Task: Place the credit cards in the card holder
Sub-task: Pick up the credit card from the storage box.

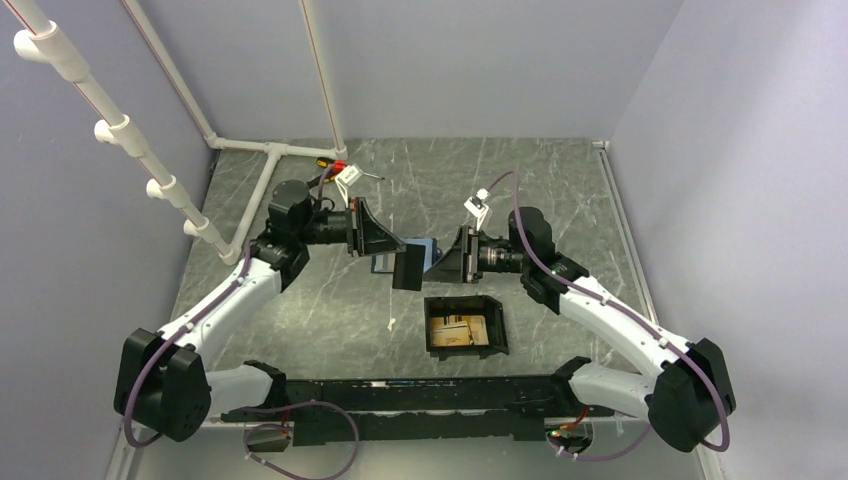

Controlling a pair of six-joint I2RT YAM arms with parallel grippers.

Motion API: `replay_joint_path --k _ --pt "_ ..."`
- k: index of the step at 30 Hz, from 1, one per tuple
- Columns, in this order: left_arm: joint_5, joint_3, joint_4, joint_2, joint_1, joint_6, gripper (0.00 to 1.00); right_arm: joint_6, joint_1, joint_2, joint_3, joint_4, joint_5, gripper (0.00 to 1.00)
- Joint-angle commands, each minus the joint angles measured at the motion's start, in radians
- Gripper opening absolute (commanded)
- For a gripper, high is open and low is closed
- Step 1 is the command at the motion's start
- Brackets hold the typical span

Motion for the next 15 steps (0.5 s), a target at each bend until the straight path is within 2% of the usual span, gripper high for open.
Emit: replay_joint_path --k 1,9,15 --pt "0.011 -0.018 0.187 -0.002 0.022 -0.113 0.00 0.113 0.010 0.000 0.022 0.278 0.007 0.40" --pt "0.016 -0.036 0.267 0.010 0.044 -0.168 0.00 0.132 0.019 0.040 0.036 0.320 0.003 0.37" --pt "0.012 -0.060 0.330 0.006 0.078 -0.210 0.00 0.145 0.019 0.007 0.015 0.344 0.043 0.38"
